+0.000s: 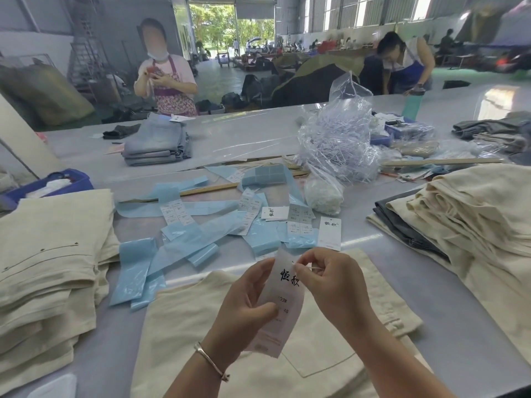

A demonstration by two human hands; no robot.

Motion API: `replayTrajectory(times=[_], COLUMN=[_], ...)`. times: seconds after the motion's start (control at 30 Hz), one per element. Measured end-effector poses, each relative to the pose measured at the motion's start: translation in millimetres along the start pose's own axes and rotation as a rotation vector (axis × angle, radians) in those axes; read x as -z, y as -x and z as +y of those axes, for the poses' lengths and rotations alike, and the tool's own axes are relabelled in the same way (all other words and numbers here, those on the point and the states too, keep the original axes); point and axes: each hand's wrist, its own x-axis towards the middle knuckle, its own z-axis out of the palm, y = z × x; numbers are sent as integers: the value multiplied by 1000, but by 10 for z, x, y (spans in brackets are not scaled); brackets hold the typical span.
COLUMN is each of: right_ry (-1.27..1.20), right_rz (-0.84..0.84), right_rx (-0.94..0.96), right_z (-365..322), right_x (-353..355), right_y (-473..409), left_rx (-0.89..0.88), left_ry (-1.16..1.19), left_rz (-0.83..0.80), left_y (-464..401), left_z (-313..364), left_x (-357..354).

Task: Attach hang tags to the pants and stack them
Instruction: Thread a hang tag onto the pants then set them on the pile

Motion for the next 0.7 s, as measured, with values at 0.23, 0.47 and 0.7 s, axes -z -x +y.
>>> replayTrajectory(times=[0.23, 0.47, 0.7], right_ry=[-199, -312, -433], right_rz=[-122, -115, -185], right_rx=[-5, 16, -94], right_z=[44, 103, 368], right_x=[55, 151, 418], right_y=[37, 12, -123], left_rx=[27, -16, -19], left_ry=[27, -4, -186], left_rz=[65, 121, 163], left_y=[-78, -268, -543], left_z=[91, 101, 31], left_x=[34, -226, -543])
